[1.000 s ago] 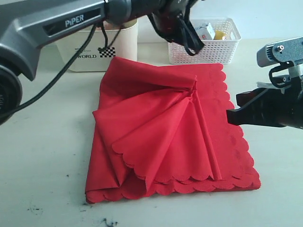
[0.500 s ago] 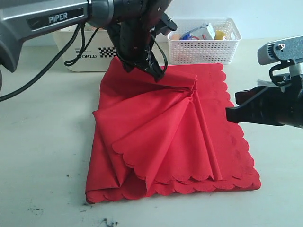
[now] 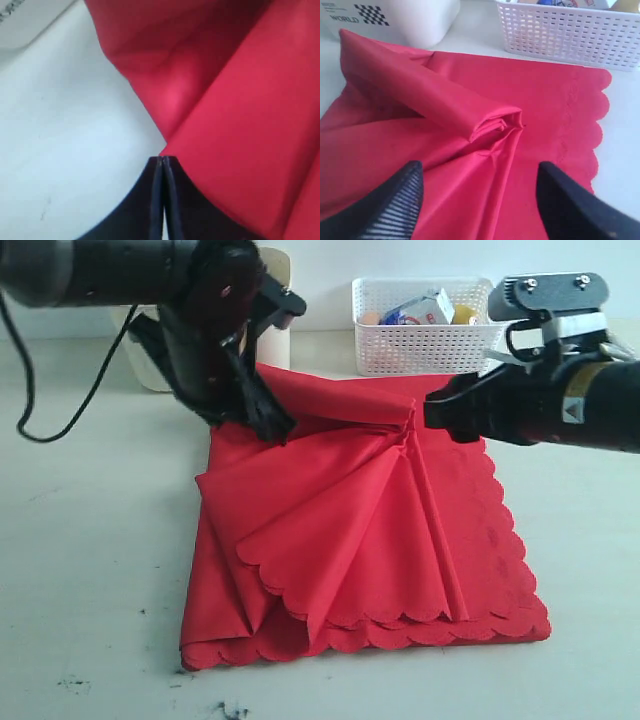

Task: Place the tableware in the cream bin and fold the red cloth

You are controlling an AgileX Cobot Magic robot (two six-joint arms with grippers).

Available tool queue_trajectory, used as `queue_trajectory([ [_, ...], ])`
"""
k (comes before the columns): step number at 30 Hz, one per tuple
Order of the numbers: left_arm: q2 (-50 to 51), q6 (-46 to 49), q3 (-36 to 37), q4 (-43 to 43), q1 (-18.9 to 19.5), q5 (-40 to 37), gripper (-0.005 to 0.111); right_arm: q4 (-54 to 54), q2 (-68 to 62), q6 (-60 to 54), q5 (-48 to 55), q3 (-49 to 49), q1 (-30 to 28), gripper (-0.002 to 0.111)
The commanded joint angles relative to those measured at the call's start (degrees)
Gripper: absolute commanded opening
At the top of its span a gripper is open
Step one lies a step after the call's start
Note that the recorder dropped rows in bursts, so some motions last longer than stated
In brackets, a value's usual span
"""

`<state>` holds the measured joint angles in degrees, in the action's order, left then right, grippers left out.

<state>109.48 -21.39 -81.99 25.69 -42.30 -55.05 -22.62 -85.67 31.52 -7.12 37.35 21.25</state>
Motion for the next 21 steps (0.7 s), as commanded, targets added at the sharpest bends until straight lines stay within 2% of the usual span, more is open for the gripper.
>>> queue_trajectory([
  [1, -6.3, -8.14, 12.64, 5.19, 0.69, 7.89, 0.0, -0.44, -8.13, -1.38, 3.81, 7.89, 0.09, 0.072],
  [6, -9.41, -11.2, 20.04, 7.26, 0.69, 12.51, 0.0, -5.4, -14.58, -1.94, 4.48, 15.1, 1.15, 0.072],
  [11, -9.79, -12.26, 22.7, 10.65, 0.69, 13.31, 0.0, -8.7, -19.51, -1.95, 9.34, 21.41, 5.02, 0.072],
  [16, -9.79, -13.32, 24.47, 12.9, 0.69, 13.46, 0.0, -10.71, -24.03, -4.18, 14.39, 26.42, 5.32, 0.071],
  [18, -9.79, -13.32, 25.01, 13.44, 0.69, 13.46, 0.0, -11.14, -25.06, -5.18, 15.11, 27.16, 5.32, 0.063],
  [21, -9.79, -13.56, 25.51, 14.57, 0.69, 13.46, 0.0, -11.14, -25.32, -7.65, 15.81, 27.28, 5.32, 0.037],
])
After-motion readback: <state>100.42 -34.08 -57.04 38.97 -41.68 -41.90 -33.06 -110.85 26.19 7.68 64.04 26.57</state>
